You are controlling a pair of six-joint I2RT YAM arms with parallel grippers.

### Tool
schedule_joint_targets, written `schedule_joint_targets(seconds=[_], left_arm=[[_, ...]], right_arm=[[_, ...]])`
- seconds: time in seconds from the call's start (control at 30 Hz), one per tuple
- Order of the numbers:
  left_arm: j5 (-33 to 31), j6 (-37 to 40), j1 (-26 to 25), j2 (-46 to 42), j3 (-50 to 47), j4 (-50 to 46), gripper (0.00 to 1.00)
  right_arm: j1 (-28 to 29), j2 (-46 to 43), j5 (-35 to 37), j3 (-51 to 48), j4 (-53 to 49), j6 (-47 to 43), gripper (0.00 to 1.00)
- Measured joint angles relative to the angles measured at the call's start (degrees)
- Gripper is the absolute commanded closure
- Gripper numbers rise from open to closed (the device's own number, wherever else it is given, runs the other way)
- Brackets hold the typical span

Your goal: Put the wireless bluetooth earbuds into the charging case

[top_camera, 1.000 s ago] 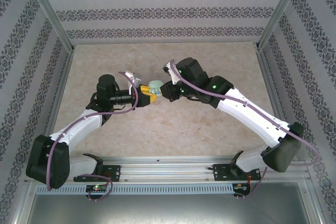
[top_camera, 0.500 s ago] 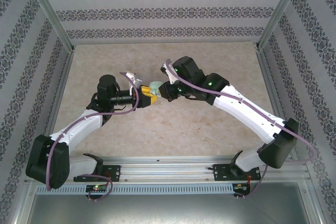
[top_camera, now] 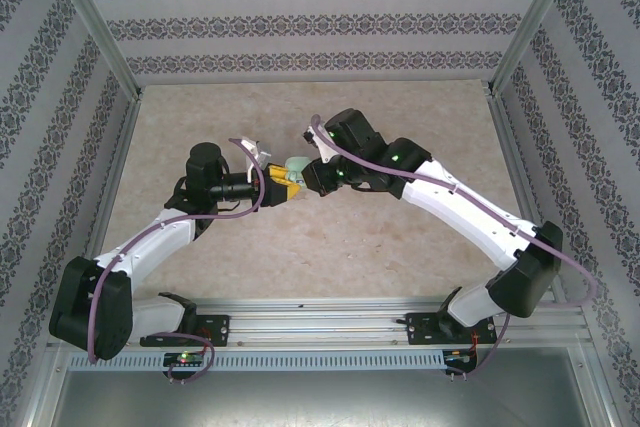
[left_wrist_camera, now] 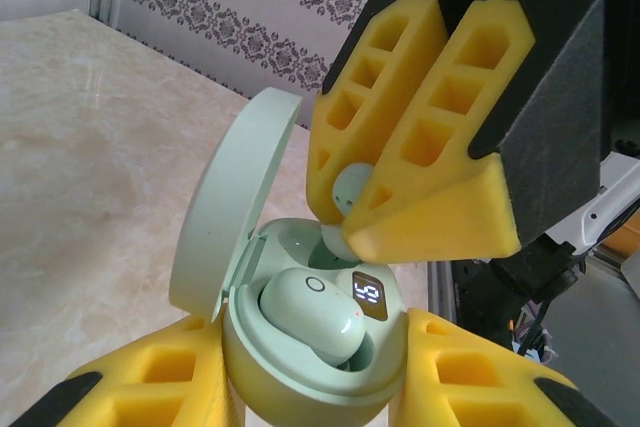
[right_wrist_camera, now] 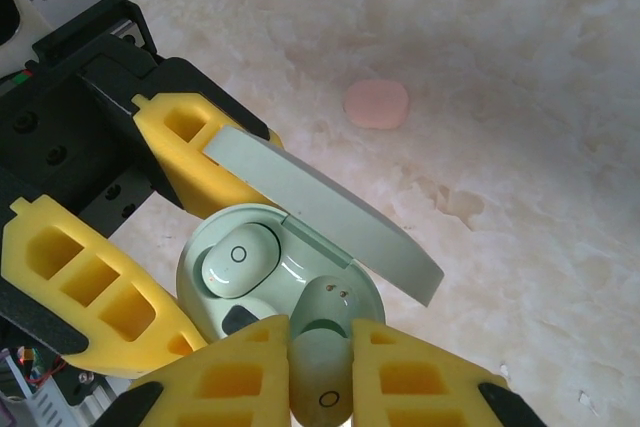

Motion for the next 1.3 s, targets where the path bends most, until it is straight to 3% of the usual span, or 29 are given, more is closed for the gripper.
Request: schedule_joint_targets(seconds=[1.3], left_arm=[[-0.17, 0.02, 0.0, 0.0, 0.0, -1.31, 0.84]], right_arm=[[0.0, 1.57, -0.55, 1.38, -1.31, 0.02, 0.75]])
